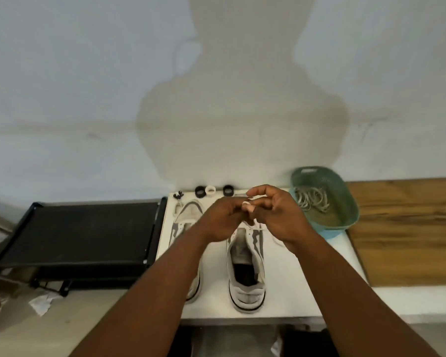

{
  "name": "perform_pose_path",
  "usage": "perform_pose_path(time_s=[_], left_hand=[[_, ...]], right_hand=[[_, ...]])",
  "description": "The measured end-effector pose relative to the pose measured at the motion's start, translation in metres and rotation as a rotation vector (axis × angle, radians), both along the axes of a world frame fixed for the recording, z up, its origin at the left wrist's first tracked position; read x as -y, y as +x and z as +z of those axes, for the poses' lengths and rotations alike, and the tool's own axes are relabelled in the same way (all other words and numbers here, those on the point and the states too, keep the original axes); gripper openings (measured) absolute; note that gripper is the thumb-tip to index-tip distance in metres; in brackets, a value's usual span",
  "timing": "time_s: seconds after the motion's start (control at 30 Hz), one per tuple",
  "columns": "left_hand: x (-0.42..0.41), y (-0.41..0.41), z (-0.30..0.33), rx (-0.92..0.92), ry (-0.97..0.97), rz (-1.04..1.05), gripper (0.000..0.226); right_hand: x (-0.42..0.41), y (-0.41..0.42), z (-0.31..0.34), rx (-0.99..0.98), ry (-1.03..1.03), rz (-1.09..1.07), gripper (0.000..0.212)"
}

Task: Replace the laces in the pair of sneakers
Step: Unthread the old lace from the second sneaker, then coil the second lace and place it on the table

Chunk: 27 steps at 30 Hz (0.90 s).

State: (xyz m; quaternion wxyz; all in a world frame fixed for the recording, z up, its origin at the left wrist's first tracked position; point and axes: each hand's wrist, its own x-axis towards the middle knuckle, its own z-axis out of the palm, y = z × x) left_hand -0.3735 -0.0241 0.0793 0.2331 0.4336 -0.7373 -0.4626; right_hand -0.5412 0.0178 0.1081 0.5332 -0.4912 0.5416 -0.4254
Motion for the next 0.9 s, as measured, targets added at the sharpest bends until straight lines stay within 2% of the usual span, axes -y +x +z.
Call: perform_pose_path(time_s=[0.07, 0.13, 0.17, 0.37, 0.43, 0.5, 0.6, 0.67, 0.77, 0.9], left_hand=[[0.007, 0.007, 0.039, 0.049, -0.05, -0.027, 0.023], [0.005, 0.014, 0.082, 0.036, -0.068, -0.029, 0.006], [0.005, 0.015, 0.103, 0.034, -0.091, -0.017, 0.005], [-0.012, 0.002, 0.192, 0.051, -0.262, -0.066, 0.008], [-0.016, 0.0, 0.206, -0.011, -0.263, -0.038, 0.008], [-0.022, 0.0, 0.214, -0.146, -0.224, 0.006, 0.012], [-0.035, -0.005, 0.217, -0.365, -0.1, 0.081, 0.017], [-0.043, -0.011, 0.218, -0.412, -0.067, 0.139, 0.018], [-0.051, -0.016, 0.221, -0.289, -0.162, 0.225, 0.026], [-0.056, -0.01, 0.236, 0.081, -0.476, 0.135, 0.031]], right_hand=[[-0.004, -0.011, 0.034, -0.01, -0.014, 0.009, 0.023], [-0.011, -0.022, 0.066, 0.004, 0.002, -0.01, 0.023], [-0.015, -0.026, 0.079, 0.019, 0.024, -0.005, 0.023], [-0.041, -0.025, 0.14, 0.085, 0.103, 0.257, 0.017], [-0.047, -0.022, 0.158, 0.14, 0.072, 0.287, 0.017], [-0.051, -0.021, 0.171, 0.227, 0.0, 0.277, 0.018], [-0.051, -0.015, 0.189, 0.329, -0.175, 0.213, 0.021], [-0.047, -0.009, 0.204, 0.338, -0.297, 0.137, 0.023], [-0.034, -0.002, 0.229, 0.21, -0.467, 0.008, 0.021], [-0.009, 0.005, 0.249, 0.011, -0.62, -0.102, 0.016]])
